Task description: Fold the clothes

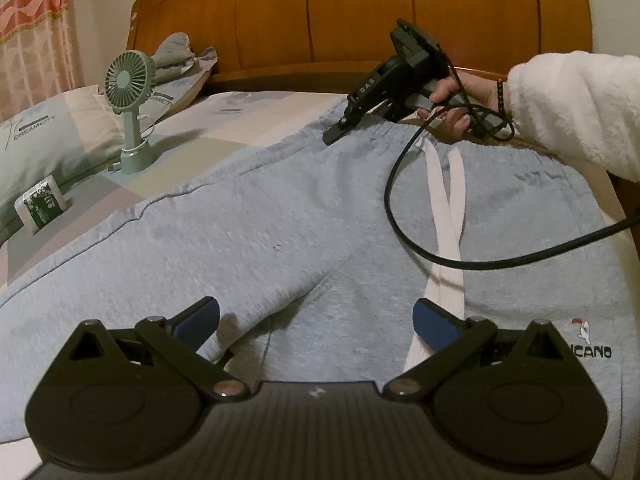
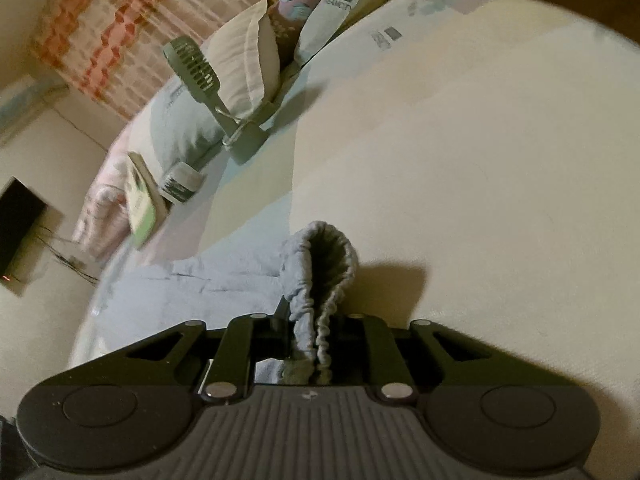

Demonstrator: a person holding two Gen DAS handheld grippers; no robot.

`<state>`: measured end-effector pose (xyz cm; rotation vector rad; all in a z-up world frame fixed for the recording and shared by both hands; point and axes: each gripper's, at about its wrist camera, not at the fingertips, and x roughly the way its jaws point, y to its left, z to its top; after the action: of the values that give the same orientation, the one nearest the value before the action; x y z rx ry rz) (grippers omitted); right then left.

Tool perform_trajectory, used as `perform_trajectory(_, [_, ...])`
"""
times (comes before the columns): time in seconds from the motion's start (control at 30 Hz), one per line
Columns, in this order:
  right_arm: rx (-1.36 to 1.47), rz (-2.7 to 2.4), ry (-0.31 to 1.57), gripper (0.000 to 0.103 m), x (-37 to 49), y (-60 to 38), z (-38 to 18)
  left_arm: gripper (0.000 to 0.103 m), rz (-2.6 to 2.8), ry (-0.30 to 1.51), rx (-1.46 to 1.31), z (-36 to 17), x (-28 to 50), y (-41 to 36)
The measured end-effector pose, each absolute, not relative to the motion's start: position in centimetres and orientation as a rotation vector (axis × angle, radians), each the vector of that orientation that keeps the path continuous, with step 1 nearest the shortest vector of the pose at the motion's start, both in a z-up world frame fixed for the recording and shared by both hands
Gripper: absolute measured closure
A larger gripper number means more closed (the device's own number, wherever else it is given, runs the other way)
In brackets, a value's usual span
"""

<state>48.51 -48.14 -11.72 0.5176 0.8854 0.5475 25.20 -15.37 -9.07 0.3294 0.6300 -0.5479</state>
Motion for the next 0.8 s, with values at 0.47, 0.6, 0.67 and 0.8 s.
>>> perform_trajectory(0.47, [0.114,0.422,0.802,0.086,44.6,-42.6,-5.3,0.001,-0.474,0.638,0.374,-7.0,26.2,-13.1])
perform_trajectory(0.6, [0.041,0.438,0.756,0.086,42.2,-40.8,-3.2,0.001,-0.461,0.611,0.442,-6.3,28.0,-12.9])
perform_trajectory(0.67, [0.025,0.456,0.733,0.086,41.0,-40.1,-2.3,0.001,-0.456,0.594,0.469,-6.1,29.3,-13.0])
perform_trajectory(0.8, [-0.012,0.489,0.718,0.086,38.7,-38.7,-1.5,0.001,-0.417,0.564,0.534,-6.9,32.1,-13.8])
